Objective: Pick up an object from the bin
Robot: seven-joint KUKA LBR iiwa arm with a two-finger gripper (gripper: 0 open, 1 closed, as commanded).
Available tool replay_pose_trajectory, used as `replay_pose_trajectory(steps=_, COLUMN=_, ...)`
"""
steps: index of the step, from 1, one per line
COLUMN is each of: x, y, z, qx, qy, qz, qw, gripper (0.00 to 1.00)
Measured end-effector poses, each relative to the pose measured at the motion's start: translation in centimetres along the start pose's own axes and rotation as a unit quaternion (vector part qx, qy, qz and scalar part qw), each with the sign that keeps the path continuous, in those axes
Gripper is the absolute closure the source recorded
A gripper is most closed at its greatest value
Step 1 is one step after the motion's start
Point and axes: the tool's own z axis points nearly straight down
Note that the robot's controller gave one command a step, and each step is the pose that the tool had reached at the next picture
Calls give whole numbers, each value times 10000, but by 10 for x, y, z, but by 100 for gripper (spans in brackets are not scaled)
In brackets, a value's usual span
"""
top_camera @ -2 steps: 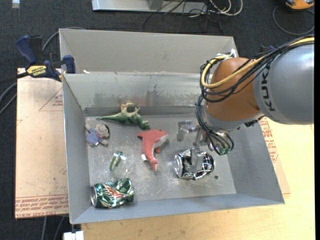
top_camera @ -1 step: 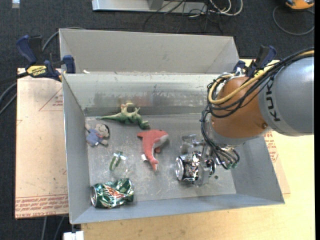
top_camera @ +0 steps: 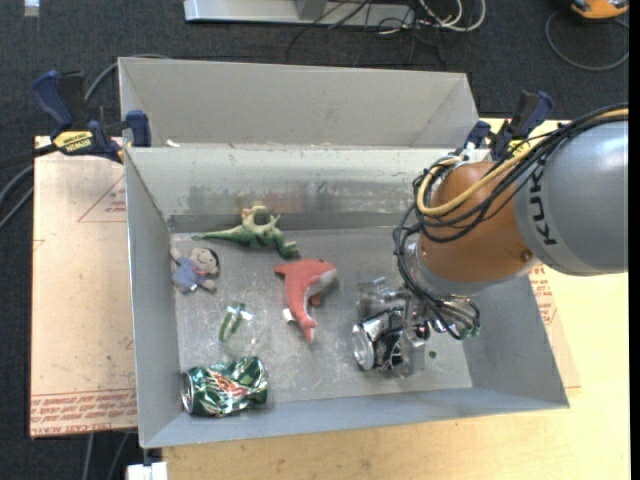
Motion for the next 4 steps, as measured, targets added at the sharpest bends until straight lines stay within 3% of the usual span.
replay_pose_trajectory(steps=1, x=-6, y=5, z=12, qx=3, qy=-26, qz=430, qw=9991, gripper=100)
replay_pose_trajectory(steps=2, x=-6, y=5, z=12, qx=3, qy=-26, qz=432, qw=9991, gripper=100)
replay_pose_trajectory(steps=3, x=-25, y=6, z=-20, qx=4, qy=-47, qz=395, qw=9992, gripper=100)
replay_pose_trajectory(steps=4, x=-15, y=16, z=-45, qx=-1, qy=-43, qz=516, qw=9987, gripper=100)
